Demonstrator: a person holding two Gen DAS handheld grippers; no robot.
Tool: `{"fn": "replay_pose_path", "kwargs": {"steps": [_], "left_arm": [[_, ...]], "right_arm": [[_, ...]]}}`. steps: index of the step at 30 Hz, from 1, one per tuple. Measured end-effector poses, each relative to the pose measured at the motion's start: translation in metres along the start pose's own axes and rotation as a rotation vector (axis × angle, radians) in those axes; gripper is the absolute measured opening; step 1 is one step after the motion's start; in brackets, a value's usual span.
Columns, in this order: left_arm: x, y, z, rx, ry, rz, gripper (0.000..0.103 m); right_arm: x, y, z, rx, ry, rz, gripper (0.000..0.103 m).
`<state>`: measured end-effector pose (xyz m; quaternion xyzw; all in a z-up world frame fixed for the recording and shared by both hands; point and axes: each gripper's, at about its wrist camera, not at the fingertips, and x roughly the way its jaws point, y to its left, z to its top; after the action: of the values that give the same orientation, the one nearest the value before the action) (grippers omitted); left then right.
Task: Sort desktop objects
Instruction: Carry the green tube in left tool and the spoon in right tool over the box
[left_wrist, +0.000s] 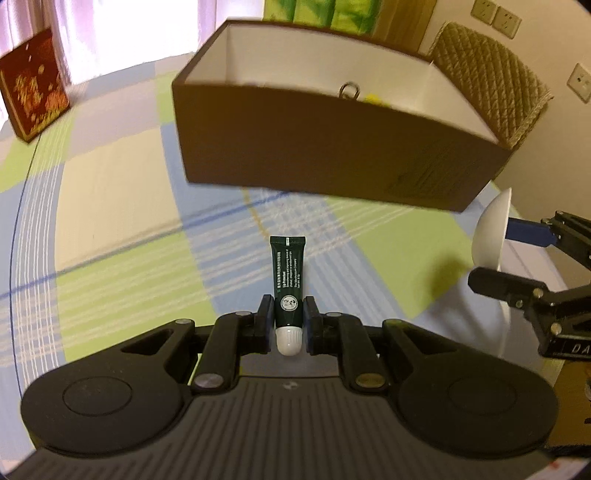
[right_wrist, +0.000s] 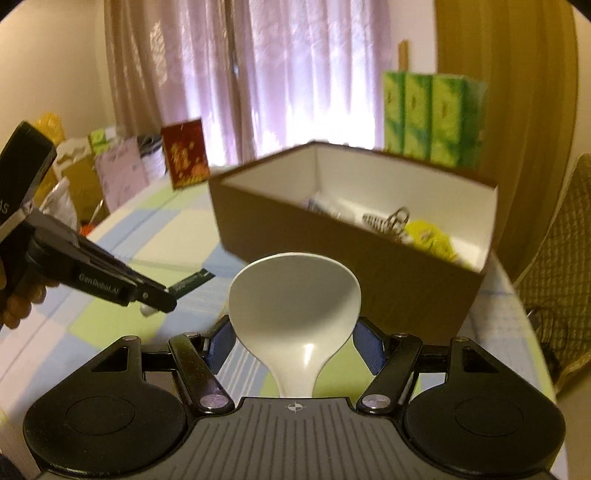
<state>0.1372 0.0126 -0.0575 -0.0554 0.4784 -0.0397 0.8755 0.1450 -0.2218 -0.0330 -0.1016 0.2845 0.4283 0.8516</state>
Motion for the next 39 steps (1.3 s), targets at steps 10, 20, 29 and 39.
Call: {"fn": "replay_pose_path", "kwargs": {"steps": [10, 20, 29, 39], "left_arm": [[-0.023, -0.018, 0.039, 0.055, -0.111, -0.023, 0.012], [-0.039, -0.031, 0.082, 0.099, -0.204, -0.031, 0.012], [-0.040, -0.037, 0.115, 0.139, -0.255, -0.020, 0.012], [-0.035, -0.039, 0.153, 0.159, -0.300, -0.014, 0.012]], "right_arm": [[-0.023, -0.012, 0.040, 0.008, -0.133, -0.012, 0.067], [-0.031, -0.032, 0.080, 0.020, -0.215, -0.016, 0.067], [-0.027, -0.056, 0.122, 0.036, -0.293, -0.020, 0.067], [-0.008, -0.086, 0.152, 0.053, -0.319, -0.045, 0.067]]}}
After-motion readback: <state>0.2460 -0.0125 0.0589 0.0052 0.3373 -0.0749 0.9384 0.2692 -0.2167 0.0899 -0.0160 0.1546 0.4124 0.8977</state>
